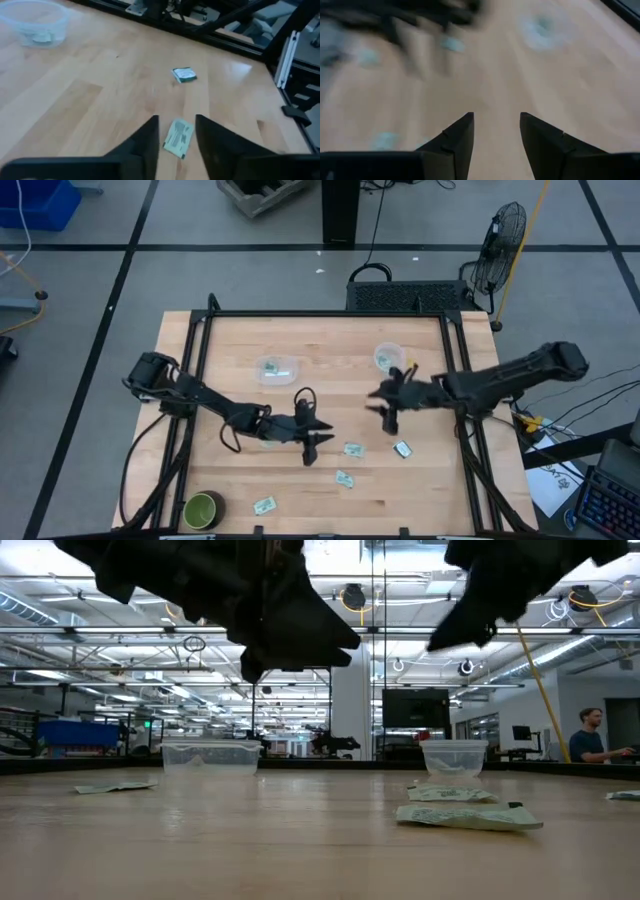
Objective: Pick and place items into bin
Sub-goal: Put the stevia packet into the left transparent bin
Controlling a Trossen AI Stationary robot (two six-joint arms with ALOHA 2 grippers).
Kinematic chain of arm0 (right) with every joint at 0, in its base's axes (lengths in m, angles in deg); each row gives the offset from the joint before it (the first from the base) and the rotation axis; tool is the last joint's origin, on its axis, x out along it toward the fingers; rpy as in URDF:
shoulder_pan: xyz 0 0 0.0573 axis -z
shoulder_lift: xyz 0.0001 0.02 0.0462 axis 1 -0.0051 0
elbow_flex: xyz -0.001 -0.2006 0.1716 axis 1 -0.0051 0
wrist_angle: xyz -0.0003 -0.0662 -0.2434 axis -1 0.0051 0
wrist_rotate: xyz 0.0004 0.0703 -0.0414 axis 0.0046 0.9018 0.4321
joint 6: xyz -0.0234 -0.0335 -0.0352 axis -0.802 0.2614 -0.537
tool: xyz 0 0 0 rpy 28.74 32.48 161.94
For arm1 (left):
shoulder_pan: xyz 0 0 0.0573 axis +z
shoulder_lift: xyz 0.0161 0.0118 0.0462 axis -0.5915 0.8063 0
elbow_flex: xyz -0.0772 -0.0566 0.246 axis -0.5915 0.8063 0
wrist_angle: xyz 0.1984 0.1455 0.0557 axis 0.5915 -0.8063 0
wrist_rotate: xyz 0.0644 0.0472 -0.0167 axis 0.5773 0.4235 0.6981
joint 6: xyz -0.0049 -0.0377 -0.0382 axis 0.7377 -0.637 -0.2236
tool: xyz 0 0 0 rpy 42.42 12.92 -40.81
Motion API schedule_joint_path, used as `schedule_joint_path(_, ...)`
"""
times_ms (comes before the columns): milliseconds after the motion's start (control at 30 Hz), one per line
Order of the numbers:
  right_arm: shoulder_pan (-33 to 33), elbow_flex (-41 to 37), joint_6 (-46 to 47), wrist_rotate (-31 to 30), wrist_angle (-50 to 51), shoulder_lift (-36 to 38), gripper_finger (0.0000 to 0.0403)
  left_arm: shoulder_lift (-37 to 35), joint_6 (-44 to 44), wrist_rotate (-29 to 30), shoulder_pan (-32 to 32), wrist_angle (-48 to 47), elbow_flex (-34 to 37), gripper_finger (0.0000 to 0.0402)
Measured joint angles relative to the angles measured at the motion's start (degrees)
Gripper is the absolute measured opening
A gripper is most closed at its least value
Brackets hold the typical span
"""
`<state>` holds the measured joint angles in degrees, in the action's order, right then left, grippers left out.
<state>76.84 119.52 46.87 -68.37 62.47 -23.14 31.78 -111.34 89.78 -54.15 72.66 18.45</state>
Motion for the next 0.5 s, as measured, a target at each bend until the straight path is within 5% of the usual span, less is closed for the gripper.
schedule_joint_path(200,-13.6,0.0,-3.3,-2.9,-13.1,-0.1,0.0150,3.6,-4.7,-6.3,3.9,0.3,-0.2,0.0194)
schedule_joint_path(500,-24.8,0.0,-7.8,-16.2,-17.6,-0.2,0.0146,15.7,-1.3,-17.1,6.6,-7.0,-12.7,0.0204)
